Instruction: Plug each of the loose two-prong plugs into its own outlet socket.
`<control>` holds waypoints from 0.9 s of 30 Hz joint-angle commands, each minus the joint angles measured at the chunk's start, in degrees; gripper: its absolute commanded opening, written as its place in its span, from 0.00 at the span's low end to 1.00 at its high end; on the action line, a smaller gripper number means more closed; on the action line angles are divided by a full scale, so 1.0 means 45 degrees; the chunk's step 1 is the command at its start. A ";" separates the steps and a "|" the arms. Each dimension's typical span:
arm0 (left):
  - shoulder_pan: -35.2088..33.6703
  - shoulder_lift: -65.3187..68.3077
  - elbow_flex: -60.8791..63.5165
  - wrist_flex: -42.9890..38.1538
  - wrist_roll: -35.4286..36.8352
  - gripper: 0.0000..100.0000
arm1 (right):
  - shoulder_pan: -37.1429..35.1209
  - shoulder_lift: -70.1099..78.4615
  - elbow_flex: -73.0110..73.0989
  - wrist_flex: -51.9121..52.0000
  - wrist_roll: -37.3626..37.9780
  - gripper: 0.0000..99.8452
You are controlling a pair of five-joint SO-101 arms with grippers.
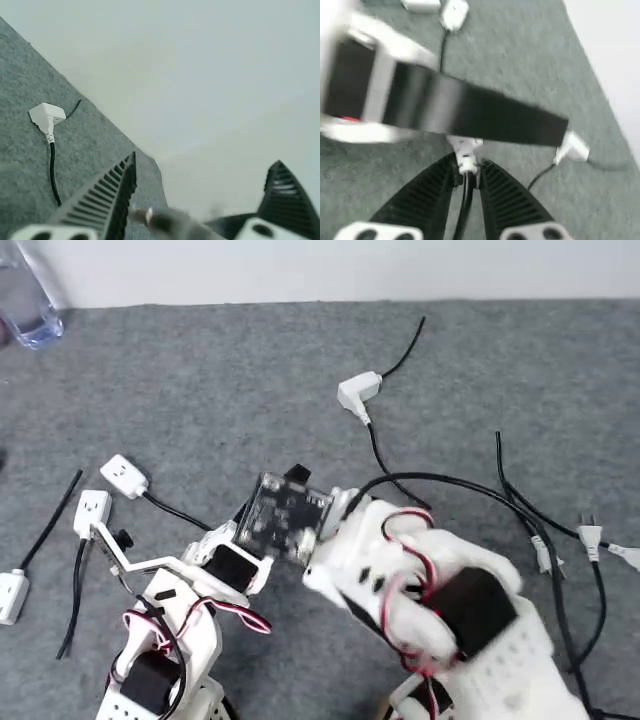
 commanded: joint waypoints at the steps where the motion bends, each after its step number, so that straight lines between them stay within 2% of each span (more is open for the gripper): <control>1: 0.0078 -0.0117 0.0068 0.0059 0.0039 0.38 | 0.1084 -0.0147 0.1387 -0.0654 0.0703 0.01; 5: 0.0098 -0.0117 0.0322 -0.0059 -0.0117 0.38 | 0.1924 -0.0244 0.3341 -0.1455 0.1289 0.01; 14: -0.0059 -0.0098 0.1748 0.0020 -0.0156 0.38 | 0.4112 -0.0147 0.5587 -0.2569 0.2716 0.01; 23: -0.1602 -0.0117 0.1748 0.2462 -0.1153 0.38 | 0.6847 -0.0147 0.6916 -0.2589 0.4396 0.01; 27: -0.1993 -0.0117 0.1748 0.2735 -0.1094 0.38 | 0.7512 -0.0186 0.7306 -0.2589 0.4474 0.01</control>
